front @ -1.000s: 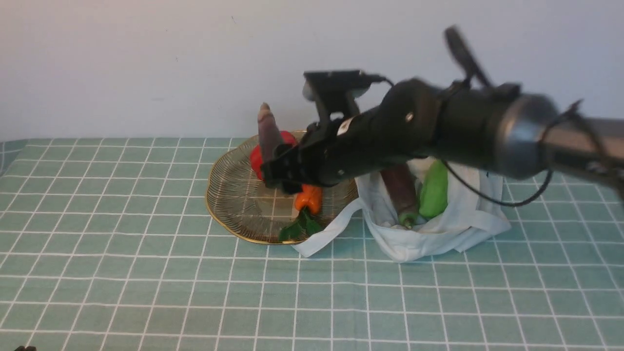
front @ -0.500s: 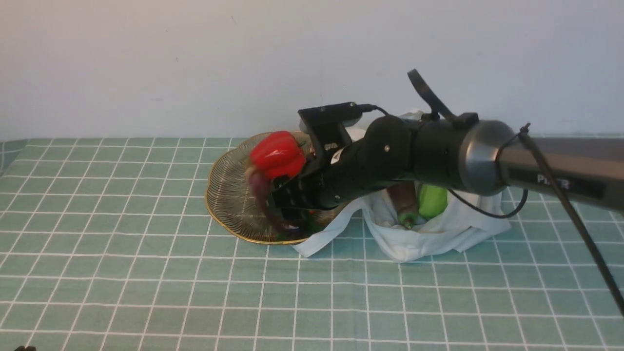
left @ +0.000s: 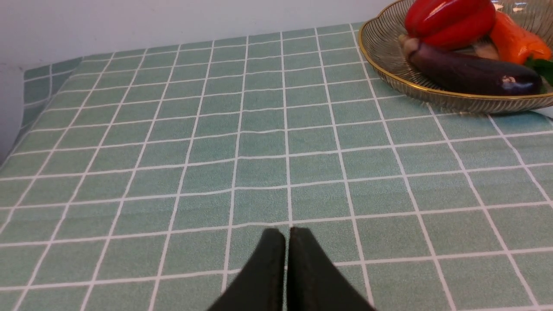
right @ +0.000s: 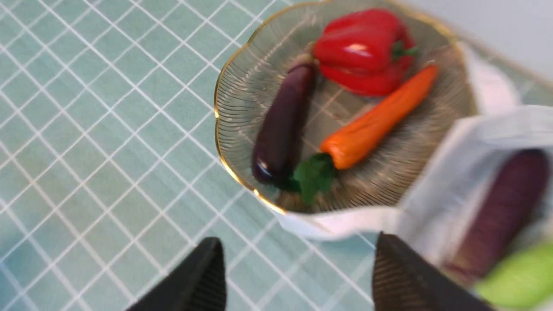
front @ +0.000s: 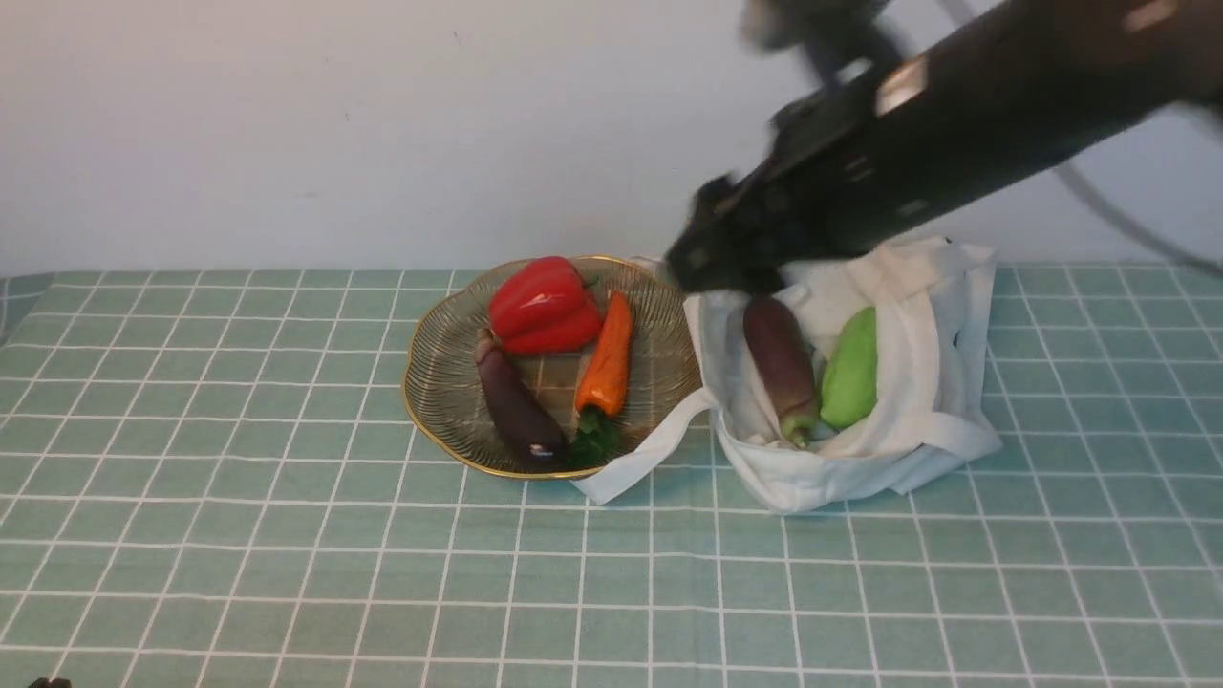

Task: Take vegetables from cloth bag on blue coffee tablecloth place on plate.

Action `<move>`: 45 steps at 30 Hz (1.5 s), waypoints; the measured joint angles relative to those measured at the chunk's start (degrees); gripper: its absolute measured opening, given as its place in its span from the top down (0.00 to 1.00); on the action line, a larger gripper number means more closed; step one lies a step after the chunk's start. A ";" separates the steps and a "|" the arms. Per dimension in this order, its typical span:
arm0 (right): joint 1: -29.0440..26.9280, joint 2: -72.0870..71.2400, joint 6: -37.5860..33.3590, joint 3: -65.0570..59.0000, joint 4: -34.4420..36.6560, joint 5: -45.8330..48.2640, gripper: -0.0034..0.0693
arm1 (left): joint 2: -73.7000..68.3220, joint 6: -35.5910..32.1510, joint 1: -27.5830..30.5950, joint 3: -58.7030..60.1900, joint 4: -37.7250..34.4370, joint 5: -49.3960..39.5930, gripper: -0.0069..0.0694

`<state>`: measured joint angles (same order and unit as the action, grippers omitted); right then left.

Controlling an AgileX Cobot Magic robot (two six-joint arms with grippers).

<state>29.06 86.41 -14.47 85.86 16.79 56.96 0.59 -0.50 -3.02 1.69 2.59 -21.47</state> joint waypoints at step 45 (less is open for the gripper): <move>-6.40 -84.19 3.19 -64.47 -8.45 -33.44 0.97 | 0.00 0.00 0.00 0.00 0.00 0.00 0.92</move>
<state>22.66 2.23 -11.29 21.38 8.34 23.51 0.59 -0.50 -3.02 1.69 2.59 -21.47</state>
